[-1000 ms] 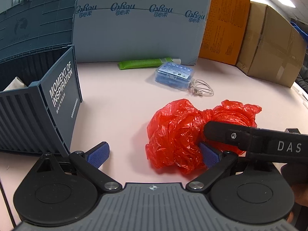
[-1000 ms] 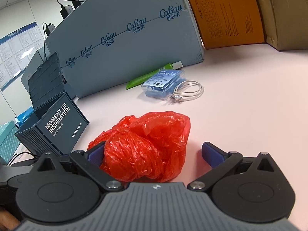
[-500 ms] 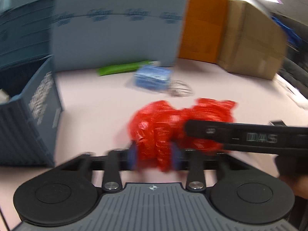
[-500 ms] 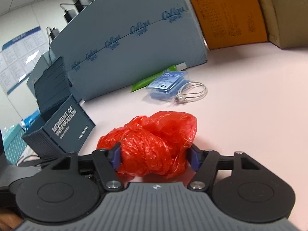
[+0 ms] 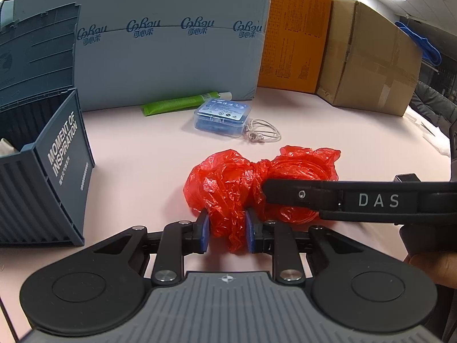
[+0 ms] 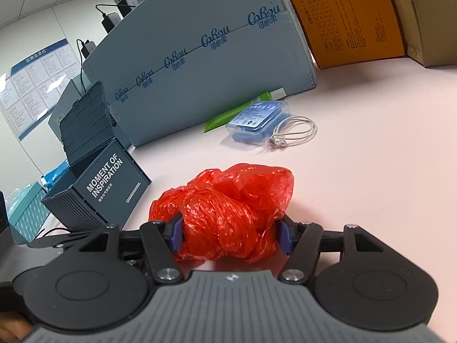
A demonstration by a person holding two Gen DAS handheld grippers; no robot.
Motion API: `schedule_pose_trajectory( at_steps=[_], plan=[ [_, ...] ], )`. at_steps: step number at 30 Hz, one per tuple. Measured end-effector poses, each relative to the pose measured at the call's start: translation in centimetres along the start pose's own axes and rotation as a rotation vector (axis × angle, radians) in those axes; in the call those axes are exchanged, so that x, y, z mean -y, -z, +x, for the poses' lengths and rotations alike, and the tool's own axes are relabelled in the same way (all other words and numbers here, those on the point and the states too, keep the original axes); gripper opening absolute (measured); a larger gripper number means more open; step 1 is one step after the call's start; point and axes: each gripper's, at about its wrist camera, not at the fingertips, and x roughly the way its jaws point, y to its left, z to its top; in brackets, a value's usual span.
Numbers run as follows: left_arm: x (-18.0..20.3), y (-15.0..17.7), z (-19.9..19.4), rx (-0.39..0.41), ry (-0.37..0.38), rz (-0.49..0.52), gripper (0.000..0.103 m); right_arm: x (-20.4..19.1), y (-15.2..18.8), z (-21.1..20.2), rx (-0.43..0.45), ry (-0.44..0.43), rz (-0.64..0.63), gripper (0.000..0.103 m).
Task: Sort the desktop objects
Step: 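Close the right gripper on the red bag while the left gripper grasps it too, then lift the red bag with both grippers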
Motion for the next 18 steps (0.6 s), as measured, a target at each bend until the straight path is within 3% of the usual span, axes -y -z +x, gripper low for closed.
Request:
schedule_pose_trajectory(
  at_steps=[18],
  plan=[
    [-0.1,0.0,-1.3,0.031,-0.046,0.004,0.021,-0.6,0.1,0.6,-0.016,-0.055,-0.02,0.064]
  ],
)
